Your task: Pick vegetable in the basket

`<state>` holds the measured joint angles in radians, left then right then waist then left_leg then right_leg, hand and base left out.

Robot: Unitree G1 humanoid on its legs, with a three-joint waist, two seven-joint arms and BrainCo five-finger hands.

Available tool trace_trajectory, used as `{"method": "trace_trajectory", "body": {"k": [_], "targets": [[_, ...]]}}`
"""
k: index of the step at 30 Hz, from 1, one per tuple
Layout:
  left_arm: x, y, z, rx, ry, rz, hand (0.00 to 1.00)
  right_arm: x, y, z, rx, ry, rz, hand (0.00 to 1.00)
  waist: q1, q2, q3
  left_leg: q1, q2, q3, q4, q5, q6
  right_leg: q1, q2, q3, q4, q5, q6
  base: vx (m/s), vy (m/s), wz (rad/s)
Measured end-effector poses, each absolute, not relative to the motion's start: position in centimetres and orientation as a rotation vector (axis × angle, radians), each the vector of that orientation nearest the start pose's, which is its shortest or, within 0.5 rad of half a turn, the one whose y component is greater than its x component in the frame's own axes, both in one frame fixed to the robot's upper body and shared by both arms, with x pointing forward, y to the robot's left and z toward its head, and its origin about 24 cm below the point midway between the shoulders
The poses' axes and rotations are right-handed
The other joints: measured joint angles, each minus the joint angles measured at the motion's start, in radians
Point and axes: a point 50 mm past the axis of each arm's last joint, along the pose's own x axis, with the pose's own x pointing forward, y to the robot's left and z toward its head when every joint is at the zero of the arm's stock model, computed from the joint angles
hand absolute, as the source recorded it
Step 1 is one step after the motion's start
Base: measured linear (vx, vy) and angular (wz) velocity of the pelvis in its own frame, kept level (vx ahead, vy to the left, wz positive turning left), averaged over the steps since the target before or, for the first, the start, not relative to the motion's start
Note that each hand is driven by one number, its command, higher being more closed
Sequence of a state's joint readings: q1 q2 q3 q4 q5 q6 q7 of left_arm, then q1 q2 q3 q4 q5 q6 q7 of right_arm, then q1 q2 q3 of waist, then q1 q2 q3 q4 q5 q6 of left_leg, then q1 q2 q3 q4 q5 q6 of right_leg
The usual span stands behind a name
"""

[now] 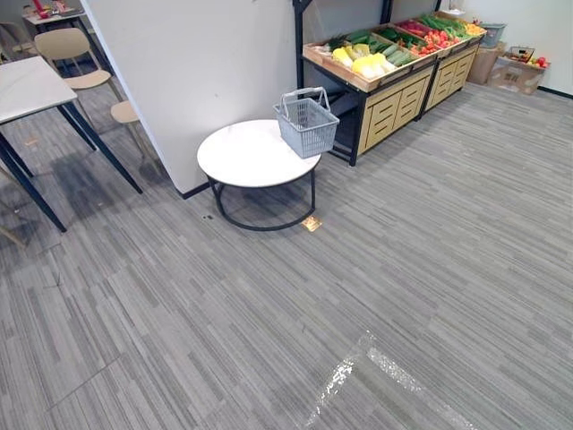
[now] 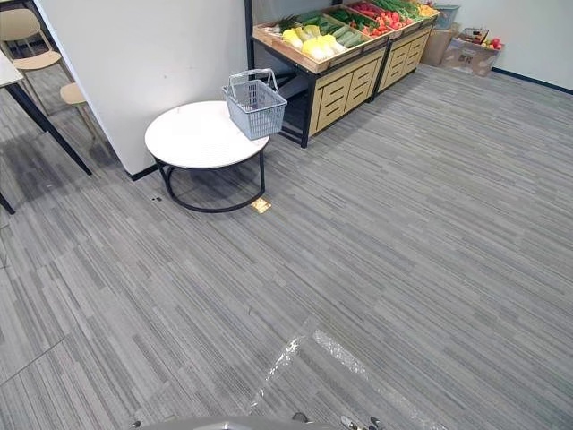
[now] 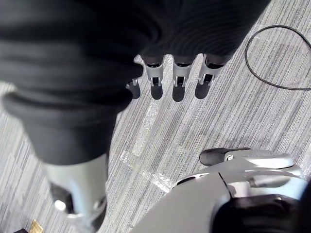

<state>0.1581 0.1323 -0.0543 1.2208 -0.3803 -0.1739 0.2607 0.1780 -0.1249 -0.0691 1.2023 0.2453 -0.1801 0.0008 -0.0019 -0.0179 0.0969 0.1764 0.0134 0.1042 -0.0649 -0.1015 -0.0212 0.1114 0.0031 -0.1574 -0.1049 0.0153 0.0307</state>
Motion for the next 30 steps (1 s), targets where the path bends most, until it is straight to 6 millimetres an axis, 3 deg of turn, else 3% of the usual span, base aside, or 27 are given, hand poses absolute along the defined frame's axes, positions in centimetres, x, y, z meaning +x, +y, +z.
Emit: {"method": "trace_trajectory", "body": {"k": [2, 4, 6, 8, 9, 12, 13, 16, 18, 19, 20, 22, 23, 24, 25, 26, 28, 30], "targets": [[3.9, 21.8, -16.8, -0.003, 1.176, 0.562, 0.0, 4.0, -21.2, -16.9, 0.119, 1.143, -0.357, 0.0, -0.001, 0.007, 0.022, 0.0, 0.003, 0.0, 0.012, -0.003, -0.005, -0.011, -0.001, -0.002, 0.038, -0.015, -0.015, 0.0, 0.0, 0.0], [4.5, 22.1, -16.6, 0.005, 1.149, 0.568, 0.0, 4.7, -21.0, -16.8, 0.127, 1.127, -0.357, 0.0, -0.002, -0.006, 0.049, -0.024, 0.005, 0.001, 0.049, -0.012, -0.018, -0.045, -0.007, -0.006, 0.106, -0.047, -0.018, -0.06, -0.031, 0.06], [5.2, 22.5, -16.4, 0.006, 1.122, 0.585, 0.0, 5.2, -20.7, -16.8, 0.13, 1.118, -0.354, 0.0, -0.004, -0.02, 0.074, -0.076, 0.013, 0.0, 0.143, -0.058, -0.023, -0.089, -0.012, -0.013, 0.182, -0.094, -0.025, -0.06, -0.044, 0.07], [5.2, 22.5, -16.4, -0.003, 1.121, 0.61, 0.0, 5.3, -20.9, -16.8, 0.127, 1.112, -0.351, 0.0, -0.003, -0.009, 0.09, -0.127, 0.033, 0.002, 0.255, -0.117, -0.05, -0.109, -0.008, -0.016, 0.242, -0.139, -0.043, -0.06, -0.062, 0.02], [5.1, 22.6, -16.4, -0.021, 1.125, 0.639, 0.0, 5.4, -20.8, -16.8, 0.13, 1.108, -0.346, 0.0, -0.001, -0.01, 0.093, -0.156, 0.05, 0.033, 0.352, -0.143, -0.083, -0.105, -0.008, -0.018, 0.259, -0.16, -0.054, -0.03, -0.058, 0.1], [4.9, 22.2, -16.3, -0.131, 1.099, 0.745, 0.0, 6.0, -20.9, -16.5, 0.126, 1.077, -0.334, 0.0, 0.004, -0.001, 0.107, -0.387, 0.132, 0.113, 0.839, -0.097, -0.037, -0.079, -0.014, -0.026, 0.294, -0.192, -0.069, 0.01, -0.022, 0.08], [4.7, 22.0, -16.4, -0.144, 1.103, 0.748, 0.0, 6.0, -20.9, -16.5, 0.124, 1.075, -0.336, 0.0, 0.005, -0.003, 0.118, -0.41, 0.137, 0.115, 0.876, -0.113, -0.036, -0.069, -0.02, -0.026, 0.296, -0.198, -0.066, 0.1, 0.048, 0.04], [3.8, 21.6, -16.5, -0.149, 1.123, 0.743, 0.0, 6.3, -21.3, -16.4, 0.112, 1.065, -0.332, 0.0, 0.012, -0.002, 0.12, -0.444, 0.116, 0.121, 0.729, -0.123, -0.046, -0.032, -0.07, -0.004, 0.298, -0.218, -0.045, 0.14, 0.103, -0.1], [2.9, 21.1, -16.7, -0.158, 1.147, 0.742, 0.0, 6.3, -21.6, -16.3, 0.105, 1.063, -0.328, 0.0, 0.02, 0.015, 0.128, -0.435, 0.101, 0.083, 0.408, -0.049, -0.055, -0.031, -0.1, 0.025, 0.293, -0.231, -0.023, 0.2, 0.189, -0.29], [2.6, 21.0, -16.7, -0.161, 1.156, 0.74, 0.0, 6.3, -21.8, -16.3, 0.106, 1.062, -0.328, 0.0, 0.021, 0.021, 0.13, -0.432, 0.106, 0.065, 0.33, -0.024, -0.062, -0.028, -0.101, 0.033, 0.288, -0.234, -0.018, 0.34, 0.324, -0.26], [2.1, 20.6, -16.8, -0.174, 1.171, 0.735, 0.0, 6.3, -22.0, -16.2, 0.105, 1.059, -0.326, 0.0, 0.024, 0.037, 0.131, -0.434, 0.125, 0.029, 0.23, 0.017, -0.092, -0.015, -0.101, 0.039, 0.277, -0.243, -0.002, 0.42, 0.397, -0.19], [1.7, 20.0, -17.0, -0.183, 1.188, 0.707, 0.0, 6.0, -22.4, -16.2, 0.095, 1.07, -0.33, 0.0, 0.034, 0.057, 0.136, -0.435, 0.159, 0.004, 0.202, 0.035, -0.103, 0.022, -0.101, 0.057, 0.274, -0.268, 0.036, 0.43, 0.421, -0.17], [0.9, 20.0, -17.0, -0.183, 1.214, 0.695, 0.0, 5.9, -22.2, -16.3, 0.099, 1.076, -0.33, 0.0, 0.035, 0.054, 0.133, -0.425, 0.149, 0.01, 0.254, 0.12, -0.104, 0.066, -0.124, 0.068, 0.265, -0.297, 0.053, 0.43, 0.398, -0.25], [0.2, 20.4, -17.0, -0.172, 1.227, 0.683, 0.0, 5.6, -22.1, -16.5, 0.097, 1.095, -0.33, 0.0, 0.045, 0.031, 0.123, -0.414, 0.106, 0.028, 0.299, 0.122, -0.089, 0.089, -0.172, 0.091, 0.259, -0.319, 0.057, 0.43, 0.362, -0.25], [0.0, 20.7, -17.0, -0.15, 1.234, 0.671, 0.0, 5.5, -21.9, -16.6, 0.1, 1.103, -0.326, 0.0, 0.044, 0.013, 0.11, -0.418, 0.084, 0.032, 0.316, 0.104, -0.061, 0.091, -0.187, 0.104, 0.281, -0.32, 0.048, 0.45, 0.282, -0.12], [0.4, 21.2, -17.0, -0.126, 1.236, 0.64, 0.0, 5.8, -21.5, -16.6, 0.115, 1.096, -0.325, 0.0, 0.035, -0.001, 0.104, -0.421, 0.052, 0.039, 0.345, 0.071, -0.019, 0.065, -0.206, 0.123, 0.39, -0.317, 0.054, 0.42, 0.226, 0.1], [1.6, 21.7, -16.9, -0.114, 1.223, 0.589, 0.0, 5.6, -21.1, -16.7, 0.149, 1.096, -0.349, 0.0, 0.03, -0.019, 0.094, -0.386, -0.002, 0.062, 0.348, 0.024, 0.013, -0.033, -0.257, 0.168, 0.601, -0.259, 0.101, 0.43, 0.242, 0.07], [2.0, 21.9, -16.9, -0.112, 1.218, 0.571, 0.0, 5.6, -21.0, -16.7, 0.154, 1.095, -0.35, 0.0, 0.032, -0.023, 0.092, -0.352, -0.018, 0.079, 0.34, 0.0, 0.025, -0.061, -0.278, 0.169, 0.688, -0.213, 0.103, 0.32, 0.158, -0.2]]}}
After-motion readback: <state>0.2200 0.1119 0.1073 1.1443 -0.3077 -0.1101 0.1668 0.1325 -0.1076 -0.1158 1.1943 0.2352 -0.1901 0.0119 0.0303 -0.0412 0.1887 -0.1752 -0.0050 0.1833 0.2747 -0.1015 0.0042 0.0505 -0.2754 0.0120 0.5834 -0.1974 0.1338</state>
